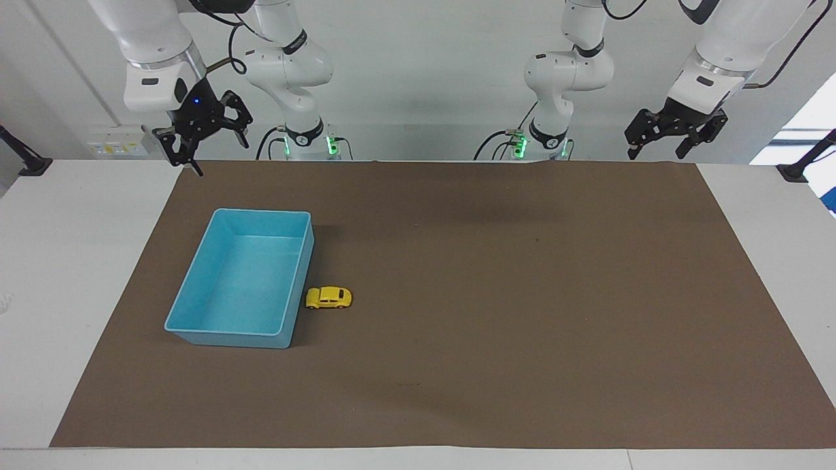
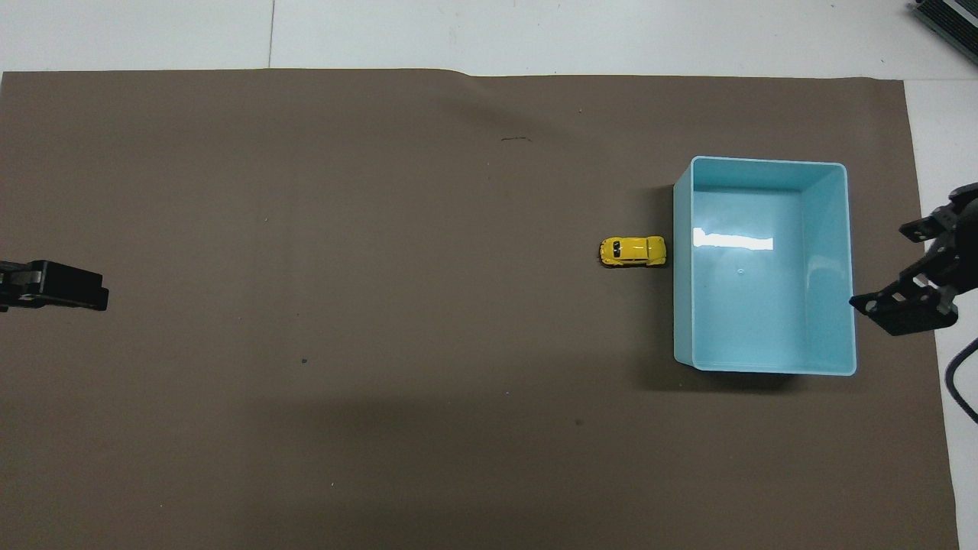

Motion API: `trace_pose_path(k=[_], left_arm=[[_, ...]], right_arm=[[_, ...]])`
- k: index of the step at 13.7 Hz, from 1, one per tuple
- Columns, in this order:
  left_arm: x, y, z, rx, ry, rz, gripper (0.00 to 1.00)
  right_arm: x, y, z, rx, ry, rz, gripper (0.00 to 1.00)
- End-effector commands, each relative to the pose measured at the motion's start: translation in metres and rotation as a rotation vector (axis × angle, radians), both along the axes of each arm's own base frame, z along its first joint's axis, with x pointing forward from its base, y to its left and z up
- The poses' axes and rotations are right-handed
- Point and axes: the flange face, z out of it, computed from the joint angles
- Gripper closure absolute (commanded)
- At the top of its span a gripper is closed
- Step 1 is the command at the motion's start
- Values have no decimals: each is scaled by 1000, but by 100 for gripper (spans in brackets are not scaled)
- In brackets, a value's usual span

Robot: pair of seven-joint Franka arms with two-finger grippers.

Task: Wind up and store yellow beetle car
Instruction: 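Move the right gripper over the blue box toward the car, then grasp the yellow car beside the box with the right gripper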

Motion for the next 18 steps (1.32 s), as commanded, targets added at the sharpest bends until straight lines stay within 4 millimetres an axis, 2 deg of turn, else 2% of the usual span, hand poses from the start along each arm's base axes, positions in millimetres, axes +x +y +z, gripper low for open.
trace_pose_path(k=[1,7,10,12,16,18], left_arm=[[-7,0,5,-48,-2,5,0],[-8,2,3,-42,10,8,0],[-8,2,4,-42,8,8,0],[-8,2,4,-42,8,7,0],[-8,2,4,-42,8,8,0],[-8,2,4,-42,8,7,0]], right_arm=[[6,14,-26,14,-8,164,0],[47,42,-93,16,31,411,0],[67,66,-131,56,32,467,0],[75,89,-151,65,25,498,0],[82,95,-180,65,36,574,0],[80,104,-191,64,36,606,0]])
